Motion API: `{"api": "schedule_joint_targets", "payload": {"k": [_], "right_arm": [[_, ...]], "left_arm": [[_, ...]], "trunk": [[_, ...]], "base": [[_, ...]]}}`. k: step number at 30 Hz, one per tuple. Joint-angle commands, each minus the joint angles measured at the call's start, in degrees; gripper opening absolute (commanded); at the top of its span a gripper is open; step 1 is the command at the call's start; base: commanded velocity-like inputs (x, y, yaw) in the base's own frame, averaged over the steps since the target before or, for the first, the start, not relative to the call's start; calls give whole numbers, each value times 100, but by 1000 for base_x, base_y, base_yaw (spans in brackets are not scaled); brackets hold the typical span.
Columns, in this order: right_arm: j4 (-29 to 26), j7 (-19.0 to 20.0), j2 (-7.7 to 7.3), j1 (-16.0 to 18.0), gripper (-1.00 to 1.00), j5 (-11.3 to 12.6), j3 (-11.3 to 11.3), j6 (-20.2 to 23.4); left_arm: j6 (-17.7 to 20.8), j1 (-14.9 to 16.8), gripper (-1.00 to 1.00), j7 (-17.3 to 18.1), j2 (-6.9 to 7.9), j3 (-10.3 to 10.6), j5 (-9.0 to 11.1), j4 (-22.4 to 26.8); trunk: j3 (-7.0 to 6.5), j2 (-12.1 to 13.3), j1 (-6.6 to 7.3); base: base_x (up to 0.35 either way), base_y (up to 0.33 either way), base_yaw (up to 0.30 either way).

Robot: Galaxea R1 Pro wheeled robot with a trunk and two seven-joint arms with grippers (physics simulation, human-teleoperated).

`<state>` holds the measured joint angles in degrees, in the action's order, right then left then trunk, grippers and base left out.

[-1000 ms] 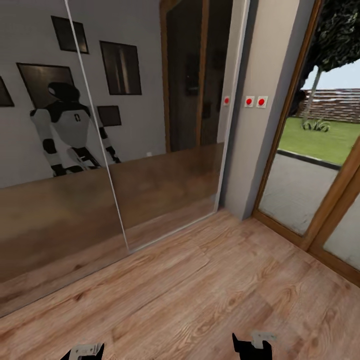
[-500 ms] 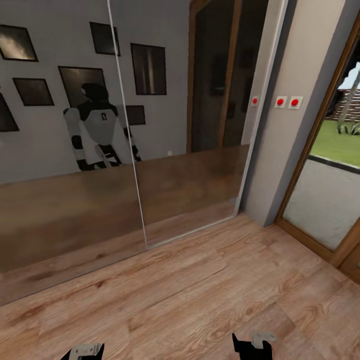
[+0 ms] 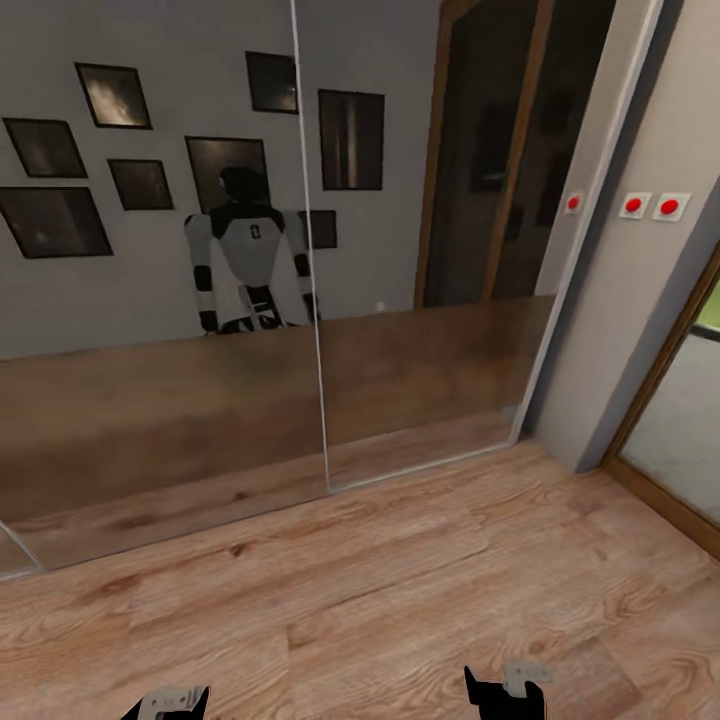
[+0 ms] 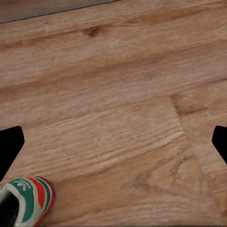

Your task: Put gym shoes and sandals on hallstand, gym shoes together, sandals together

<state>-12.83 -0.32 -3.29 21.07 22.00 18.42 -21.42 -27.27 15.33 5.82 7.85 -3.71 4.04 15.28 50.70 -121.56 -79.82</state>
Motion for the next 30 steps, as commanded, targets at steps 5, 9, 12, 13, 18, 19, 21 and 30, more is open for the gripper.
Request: {"api": "schedule_joint_targets", "payload": {"k": [5,9,12,13,18,19,21,30], "right_arm": [[0,-3,-4,2,100,59,48,-20],[-1,-3,-4,2,100,57,48,-20],[0,-3,-4,2,100,58,48,-20],[0,-3,-4,2,100,59,48,-20],[0,-3,-4,2,100,59,48,-20],[0,-3,-4,2,100,59,48,-20],[-1,-3,-4,2,100,59,48,-20],[-1,-3,-4,2,100,59,48,-20]], "left_arm": [[-7,5,100,60,-3,-33,43,-7],[-7,5,100,60,-3,-32,41,-7],[-7,5,100,60,-3,-33,43,-7],[-7,5,100,60,-3,-33,42,-7],[-7,5,100,60,-3,-34,44,-7],[-7,5,100,60,-3,-34,42,-7],[-7,5,100,60,-3,-33,42,-7],[-7,5,100,60,-3,-33,43,-7]], "trunk": [[5,-2,1],[5,-2,1],[5,-2,1],[5,-2,1],[5,-2,1],[5,-2,1],[5,-2,1],[5,-2,1]], "base": [[0,0,279],[0,0,279],[0,0,279],[5,0,279],[46,-9,279],[94,-40,279],[144,-146,279],[144,-222,279]]}}
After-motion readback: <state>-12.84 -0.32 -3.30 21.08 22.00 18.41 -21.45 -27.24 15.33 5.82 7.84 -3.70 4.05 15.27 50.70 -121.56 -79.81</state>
